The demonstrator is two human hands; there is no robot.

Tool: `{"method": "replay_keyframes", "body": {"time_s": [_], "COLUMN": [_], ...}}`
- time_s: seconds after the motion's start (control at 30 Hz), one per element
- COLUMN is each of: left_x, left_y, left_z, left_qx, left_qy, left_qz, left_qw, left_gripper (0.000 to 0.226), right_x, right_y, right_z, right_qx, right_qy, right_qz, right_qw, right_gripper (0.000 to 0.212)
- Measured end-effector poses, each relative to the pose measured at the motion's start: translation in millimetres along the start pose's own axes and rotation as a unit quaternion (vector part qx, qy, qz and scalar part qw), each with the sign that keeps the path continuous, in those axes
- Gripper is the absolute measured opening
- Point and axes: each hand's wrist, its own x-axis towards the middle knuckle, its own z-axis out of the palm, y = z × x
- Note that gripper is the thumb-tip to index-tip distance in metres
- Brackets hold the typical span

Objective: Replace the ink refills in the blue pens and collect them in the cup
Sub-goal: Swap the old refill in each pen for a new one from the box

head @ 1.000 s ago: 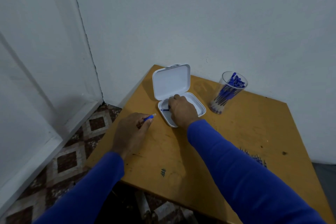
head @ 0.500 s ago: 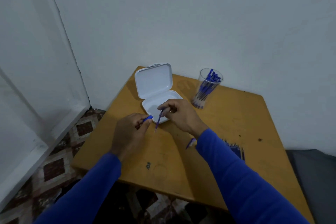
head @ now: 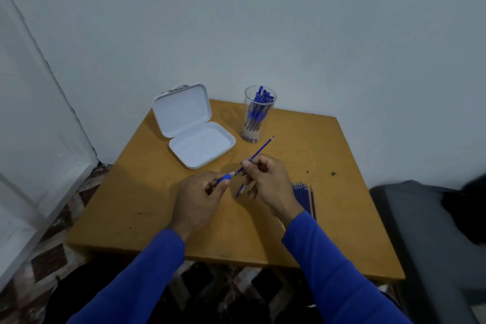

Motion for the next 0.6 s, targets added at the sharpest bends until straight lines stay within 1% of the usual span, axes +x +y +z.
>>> {"method": "replay_keyframes", "body": {"time_s": [0.13, 0.27, 0.47, 0.6], "left_x": [-2.1, -3.9, -5.4, -7.0], "left_y": [9.6, 16.8, 14.4, 14.6], "left_z": [8.4, 12.4, 15.5, 15.5], "left_qx": [0.000, -0.010, -0.005, -0.017], "left_qy": [-0.018, -0.018, -0.021, -0.023], "left_qz": [0.009, 0.022, 0.014, 0.028], "left_qw": [1.000, 1.000, 1.000, 0.999], "left_gripper": [0.014, 0.012, 0.014, 0.012], "right_x": [-8.6, -13.3, -16.5, -17.1], "right_y": [-0.7, -0.8, -1.1, 0.2], "right_z": [-10.7, -15.9, -15.5, -14.6], "right_qx": [0.044, 0.051, 0.071, 0.067], "right_qy": [0.011, 0.014, 0.029, 0.019], "right_qz": [0.013, 0.017, 0.019, 0.021], "right_qw": [0.999, 0.998, 0.997, 0.997], "right_gripper": [0.019, 0.018, 0.020, 0.020]}}
